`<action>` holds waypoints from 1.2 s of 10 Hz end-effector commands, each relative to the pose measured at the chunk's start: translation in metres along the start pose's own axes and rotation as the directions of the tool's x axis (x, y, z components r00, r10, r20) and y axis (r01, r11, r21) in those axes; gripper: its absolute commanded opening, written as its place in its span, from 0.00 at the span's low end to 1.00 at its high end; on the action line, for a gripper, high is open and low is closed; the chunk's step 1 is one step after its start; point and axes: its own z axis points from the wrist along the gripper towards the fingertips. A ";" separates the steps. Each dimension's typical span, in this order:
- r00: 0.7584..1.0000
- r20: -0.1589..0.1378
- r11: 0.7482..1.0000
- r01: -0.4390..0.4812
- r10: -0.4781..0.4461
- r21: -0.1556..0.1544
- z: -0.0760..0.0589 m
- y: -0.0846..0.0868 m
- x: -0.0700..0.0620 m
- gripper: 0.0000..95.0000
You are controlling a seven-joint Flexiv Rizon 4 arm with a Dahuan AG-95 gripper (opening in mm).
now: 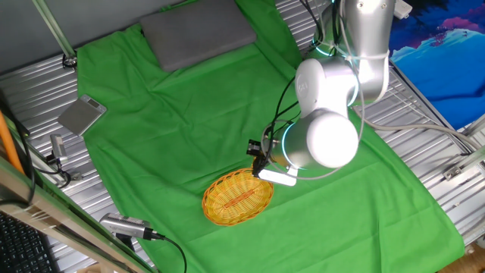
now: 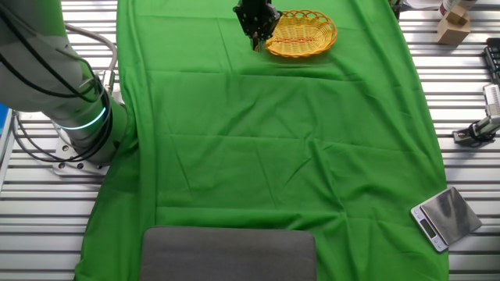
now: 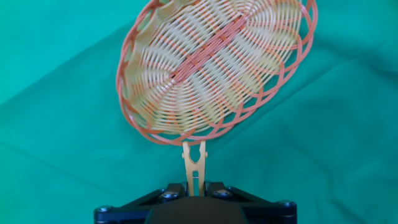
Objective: Use a clamp
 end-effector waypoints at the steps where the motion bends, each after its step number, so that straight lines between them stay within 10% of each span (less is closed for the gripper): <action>1: 1.000 -0.004 1.000 -0.005 0.005 0.000 0.000 0.002 0.000 0.00; 12: 1.000 -0.023 1.000 -0.017 0.017 -0.001 -0.009 0.019 -0.002 0.00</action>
